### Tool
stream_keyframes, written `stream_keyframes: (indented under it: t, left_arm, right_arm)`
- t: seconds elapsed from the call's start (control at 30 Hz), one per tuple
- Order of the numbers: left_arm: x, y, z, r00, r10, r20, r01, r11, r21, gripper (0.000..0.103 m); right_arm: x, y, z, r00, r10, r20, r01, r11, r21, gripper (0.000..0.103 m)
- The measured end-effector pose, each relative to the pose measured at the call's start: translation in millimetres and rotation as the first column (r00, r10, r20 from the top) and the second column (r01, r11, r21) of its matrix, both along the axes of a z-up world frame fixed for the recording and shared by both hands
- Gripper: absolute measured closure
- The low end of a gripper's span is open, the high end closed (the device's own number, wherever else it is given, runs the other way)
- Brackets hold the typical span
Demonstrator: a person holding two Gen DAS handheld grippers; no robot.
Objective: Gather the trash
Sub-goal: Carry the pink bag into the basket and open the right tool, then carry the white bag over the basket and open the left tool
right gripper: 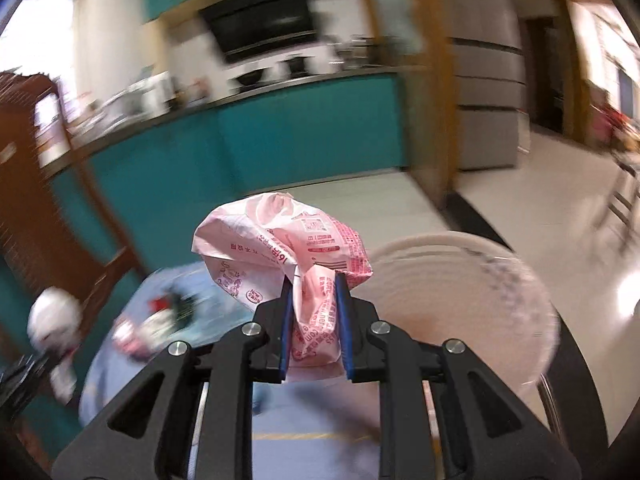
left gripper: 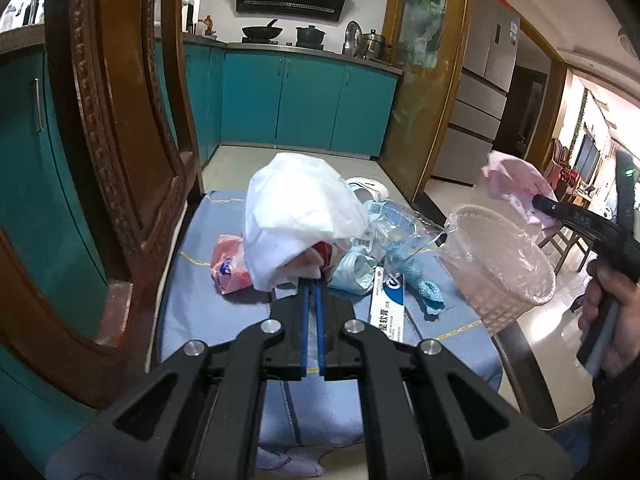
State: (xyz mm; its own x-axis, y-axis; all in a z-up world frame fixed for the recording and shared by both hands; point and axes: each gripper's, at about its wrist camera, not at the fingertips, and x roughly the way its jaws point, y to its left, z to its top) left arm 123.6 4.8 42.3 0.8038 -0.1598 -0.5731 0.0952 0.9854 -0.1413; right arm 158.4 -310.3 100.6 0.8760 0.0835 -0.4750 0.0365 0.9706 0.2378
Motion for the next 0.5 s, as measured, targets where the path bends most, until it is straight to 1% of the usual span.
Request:
stream_keyframes:
  t: [0.03,0.1,0.17,0.23,0.27,0.3,0.37,0.43,0.5]
  left_arm:
    - [1.8,-1.7,-0.4,1.000,0.002,-0.003,-0.002,1.000,0.005,0.099]
    - [3.6,-3.9,0.4,1.000,0.003,-0.002,-0.004,1.000,-0.010,0.099]
    - [4.6,-8.4,0.5,1.000,-0.006,0.000,0.006,1.000,-0.004,0.099]
    - [4.9,-12.4,-1.4,1.000,-0.012,-0.003,0.012,1.000,0.009,0.099]
    - [4.6,-14.6,-2.9,1.000,-0.015,-0.005,0.015,1.000,0.014,0.099]
    - [4.7,-16.4,-3.3,1.000,-0.019,-0.009,0.019,1.000,0.016,0.099]
    - [4.7,-22.2,-2.8,0.999,-0.031,-0.013,0.031,0.999,0.018,0.099]
    - [6.0,-32.1,-1.6,0.998,-0.057,-0.011,0.057,0.998,0.026,0.099]
    - [11.2,-53.9,0.9,0.995,-0.100,-0.012,0.100,0.994,0.039,0.099]
  right_arm:
    - [6.9,-12.5,-3.9,0.999,-0.032,-0.015,0.032,0.999,0.011,0.082]
    - [19.3,-34.1,-11.9,0.996,-0.082,-0.030,0.083,0.996,0.029,0.074]
    - [29.7,-50.4,-21.1,0.991,-0.121,-0.063,0.123,0.992,0.029,0.047]
    - [25.9,-64.8,-24.4,0.986,-0.149,-0.071,0.153,0.986,0.061,0.041]
    - [22.6,-68.8,-22.2,0.985,-0.160,-0.067,0.164,0.984,0.072,0.037]
    - [13.6,-79.1,-14.2,0.982,-0.181,-0.044,0.185,0.978,0.095,0.034]
    - [-8.8,-92.6,-0.7,0.976,-0.214,0.031,0.208,0.968,0.144,0.014]
    - [-25.7,-94.1,6.1,0.964,-0.254,0.082,0.242,0.961,0.136,0.012]
    - [-30.1,-92.5,10.2,0.964,-0.245,0.099,0.236,0.967,0.095,0.012]
